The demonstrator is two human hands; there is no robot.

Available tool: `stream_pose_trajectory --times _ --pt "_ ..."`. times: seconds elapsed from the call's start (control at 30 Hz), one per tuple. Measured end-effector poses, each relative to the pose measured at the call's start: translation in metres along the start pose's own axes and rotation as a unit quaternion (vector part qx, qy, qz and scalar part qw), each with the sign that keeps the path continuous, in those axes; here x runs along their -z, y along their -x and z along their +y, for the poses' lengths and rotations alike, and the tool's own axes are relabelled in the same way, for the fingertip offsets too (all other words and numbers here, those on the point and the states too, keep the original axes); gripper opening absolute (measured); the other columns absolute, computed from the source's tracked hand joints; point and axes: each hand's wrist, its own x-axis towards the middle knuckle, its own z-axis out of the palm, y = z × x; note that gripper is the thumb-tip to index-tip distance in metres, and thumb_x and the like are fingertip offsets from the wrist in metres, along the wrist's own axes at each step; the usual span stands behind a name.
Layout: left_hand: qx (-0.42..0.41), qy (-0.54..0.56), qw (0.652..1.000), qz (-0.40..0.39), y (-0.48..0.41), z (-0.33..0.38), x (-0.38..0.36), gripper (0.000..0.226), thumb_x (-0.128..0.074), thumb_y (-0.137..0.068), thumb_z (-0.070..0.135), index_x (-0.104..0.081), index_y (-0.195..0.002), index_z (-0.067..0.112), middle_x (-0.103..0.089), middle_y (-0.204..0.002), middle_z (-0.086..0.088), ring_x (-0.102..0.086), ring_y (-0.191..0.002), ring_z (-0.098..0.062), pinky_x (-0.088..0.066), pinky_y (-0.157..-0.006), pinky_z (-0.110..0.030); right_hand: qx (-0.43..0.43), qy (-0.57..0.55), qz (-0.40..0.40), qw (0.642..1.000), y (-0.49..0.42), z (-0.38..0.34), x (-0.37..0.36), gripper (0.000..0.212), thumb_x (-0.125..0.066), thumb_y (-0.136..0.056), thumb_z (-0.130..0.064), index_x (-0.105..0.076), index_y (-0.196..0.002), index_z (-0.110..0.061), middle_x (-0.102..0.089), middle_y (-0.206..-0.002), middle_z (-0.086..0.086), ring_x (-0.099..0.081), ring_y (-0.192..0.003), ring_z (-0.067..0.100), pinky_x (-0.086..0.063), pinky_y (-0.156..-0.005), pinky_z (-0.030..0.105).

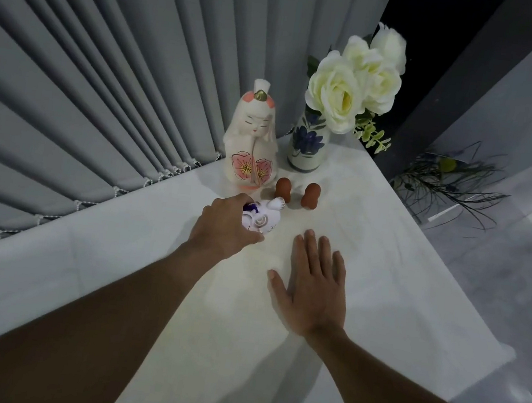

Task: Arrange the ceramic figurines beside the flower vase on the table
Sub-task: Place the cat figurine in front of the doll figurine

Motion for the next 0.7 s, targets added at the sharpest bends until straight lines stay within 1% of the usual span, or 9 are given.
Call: stream_pose_trajectory --times 0.17,0.33,0.43,0.53,0.63,0.7 --pt "0.001 0.008 1.0 -0.012 -0.001 0.002 0.001 0.066 -0.09 -0.066 0.041 -0.06 -0.121 0.021 -0.072 -0.116 -0.002 -0.068 -0.097 -0.023 -0.058 -0.088 -0.039 -0.002 0.0 0.0 1.0 -0.001 0.001 0.0 0.084 -0.02 -0.098 -0.074 -0.014 -0.163 -0.022 -0.005 -0.173 0.002 -0.001 -0.159 0.027 0.001 -0.128 0.046" --pt "-0.005 -0.002 1.0 -0.018 -0.002 0.003 0.003 0.068 -0.091 -0.064 0.043 -0.061 -0.121 0.022 -0.072 -0.116 -0.001 -0.068 -0.099 -0.022 -0.057 -0.089 -0.04 -0.004 -0.002 0.008 1.0 0.0 0.0 0.0 0.084 -0.021 -0.098 -0.074 -0.017 -0.163 -0.022 -0.008 -0.173 0.002 -0.004 -0.159 0.028 -0.004 -0.128 0.048" --pt "-0.005 -0.011 1.0 -0.015 -0.001 0.004 0.004 0.077 -0.09 -0.065 0.046 -0.057 -0.13 0.022 -0.067 -0.127 -0.002 -0.065 -0.107 -0.023 -0.056 -0.093 -0.038 -0.002 -0.002 0.01 1.0 0.0 0.001 0.0 0.083 -0.02 -0.098 -0.073 -0.017 -0.163 -0.021 -0.008 -0.173 0.002 -0.004 -0.159 0.028 -0.006 -0.129 0.049" --pt "-0.01 -0.01 1.0 -0.008 0.006 0.005 0.008 0.091 -0.088 -0.066 0.049 -0.046 -0.142 0.022 -0.058 -0.136 -0.002 -0.061 -0.118 -0.025 -0.052 -0.096 -0.039 0.001 -0.001 0.011 1.0 0.001 0.004 0.0 0.083 -0.018 -0.098 -0.073 -0.016 -0.163 -0.021 -0.007 -0.173 0.002 -0.003 -0.159 0.028 -0.007 -0.129 0.05" --pt "-0.021 -0.017 1.0 -0.002 0.018 0.001 0.014 0.091 -0.085 -0.067 0.053 -0.044 -0.142 0.024 -0.056 -0.136 0.0 -0.059 -0.119 -0.025 -0.051 -0.095 -0.038 0.002 0.015 0.005 1.0 0.001 0.005 -0.003 0.085 -0.015 -0.098 -0.074 -0.012 -0.164 -0.02 -0.004 -0.173 0.004 -0.001 -0.159 0.03 -0.004 -0.129 0.049" --pt "-0.019 -0.016 1.0 0.0 0.028 -0.006 0.019 0.089 -0.083 -0.07 0.054 -0.043 -0.143 0.022 -0.055 -0.138 0.001 -0.058 -0.12 -0.023 -0.049 -0.094 -0.036 0.008 0.016 0.006 1.0 0.001 0.004 -0.005 0.085 -0.014 -0.098 -0.073 -0.011 -0.163 -0.018 -0.004 -0.173 0.005 -0.001 -0.159 0.031 -0.004 -0.129 0.05"
